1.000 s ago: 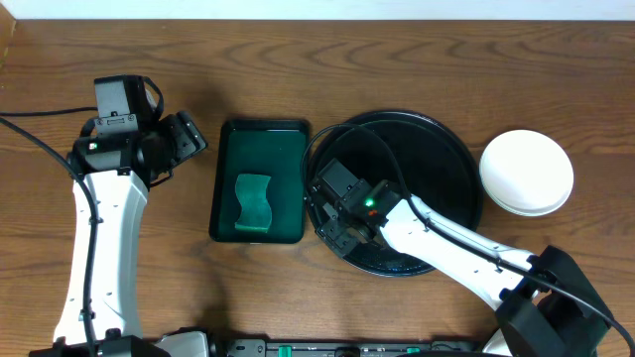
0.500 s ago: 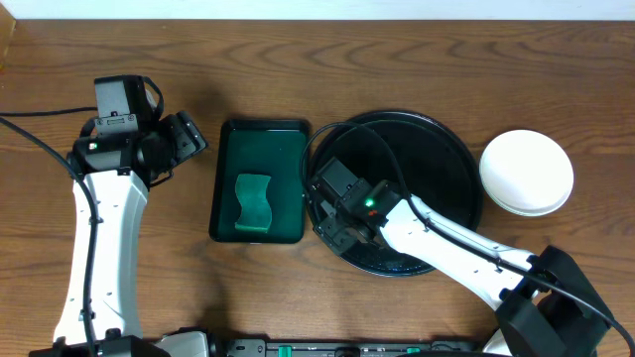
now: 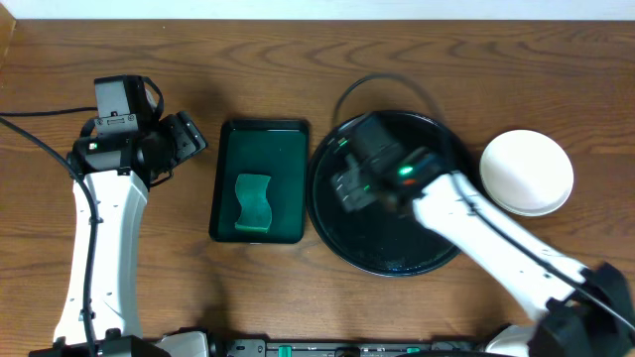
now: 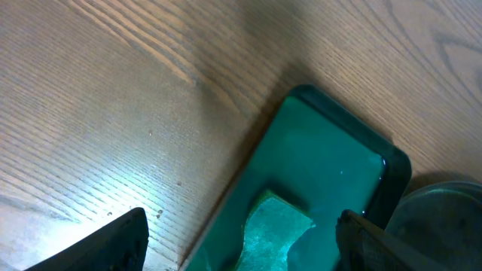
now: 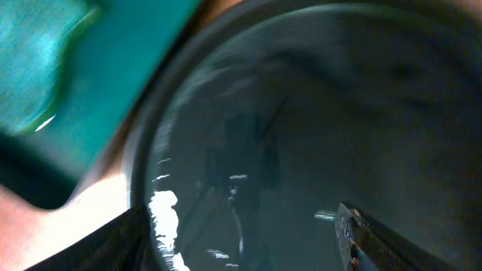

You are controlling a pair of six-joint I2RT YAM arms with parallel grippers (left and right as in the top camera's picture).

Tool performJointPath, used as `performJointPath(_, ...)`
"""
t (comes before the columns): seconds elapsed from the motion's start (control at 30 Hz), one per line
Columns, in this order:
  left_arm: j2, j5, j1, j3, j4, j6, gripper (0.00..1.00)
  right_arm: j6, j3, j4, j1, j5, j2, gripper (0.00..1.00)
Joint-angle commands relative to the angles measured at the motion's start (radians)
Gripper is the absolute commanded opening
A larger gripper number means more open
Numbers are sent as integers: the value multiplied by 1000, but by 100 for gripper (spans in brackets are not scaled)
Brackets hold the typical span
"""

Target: Clean dirty plates on tray and stack at the side

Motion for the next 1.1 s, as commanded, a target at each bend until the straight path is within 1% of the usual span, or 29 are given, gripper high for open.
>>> performJointPath(0.0, 6, -9, 2, 0, -3, -2, 80, 24, 24, -38, -98, 94, -66, 80)
performJointPath(0.2, 6, -9, 2, 0, -3, -2, 80, 25, 24, -87, -299, 100, -85, 84)
performJointPath(0.27, 6, -9, 2, 0, -3, -2, 80, 25, 24, -91, -350, 97, -85, 86)
performJointPath(0.4, 6, -9, 2, 0, -3, -2, 80, 24, 24, -97, -404, 98, -85, 92)
performJointPath(0.47, 6, -9, 2, 0, -3, -2, 80, 24, 24, -97, -416, 98, -85, 94)
performJointPath(0.5, 6, -9, 2, 0, -3, -2, 80, 24, 24, -97, -419, 98, -85, 99)
performJointPath(1.07, 6, -9, 2, 0, -3, -2, 80, 24, 23, -97, -416, 94, -83, 99)
